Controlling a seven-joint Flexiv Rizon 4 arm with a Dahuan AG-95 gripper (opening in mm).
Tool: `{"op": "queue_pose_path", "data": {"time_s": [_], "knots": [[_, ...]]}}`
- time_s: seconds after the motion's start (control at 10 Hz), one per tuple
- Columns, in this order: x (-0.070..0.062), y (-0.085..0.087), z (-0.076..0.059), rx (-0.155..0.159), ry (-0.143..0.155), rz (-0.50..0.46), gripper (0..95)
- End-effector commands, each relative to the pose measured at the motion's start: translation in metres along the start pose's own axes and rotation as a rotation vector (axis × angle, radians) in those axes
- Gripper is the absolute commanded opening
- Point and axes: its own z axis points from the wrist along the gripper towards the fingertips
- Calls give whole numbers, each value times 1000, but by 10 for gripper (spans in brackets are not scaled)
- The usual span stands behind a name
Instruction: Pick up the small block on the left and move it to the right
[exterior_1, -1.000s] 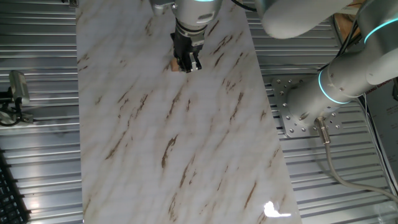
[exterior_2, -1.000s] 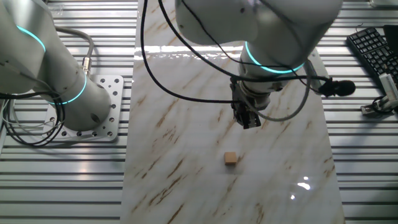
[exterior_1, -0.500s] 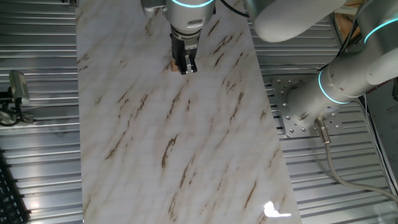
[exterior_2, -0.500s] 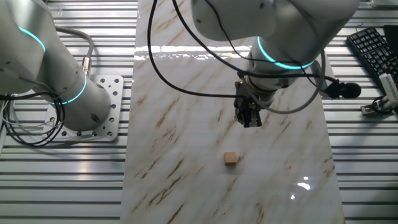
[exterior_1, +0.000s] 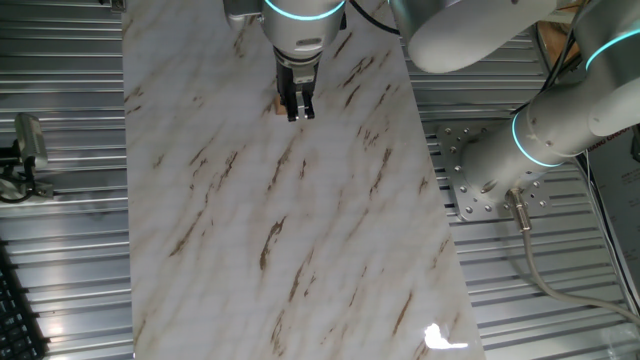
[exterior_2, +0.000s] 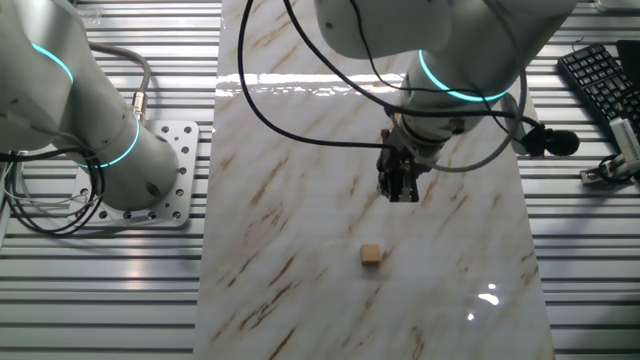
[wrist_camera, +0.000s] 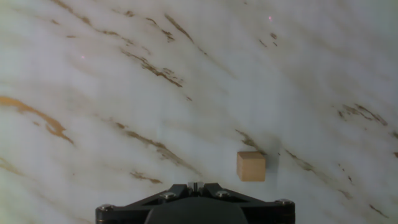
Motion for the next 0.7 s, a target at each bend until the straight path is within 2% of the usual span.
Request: {"op": "queue_pose_path", "data": {"time_s": [0.1, 0.7], "knots": [[2, 0, 0, -2, -2, 5, 0], [2, 0, 0, 5, -3, 12, 0]]}}
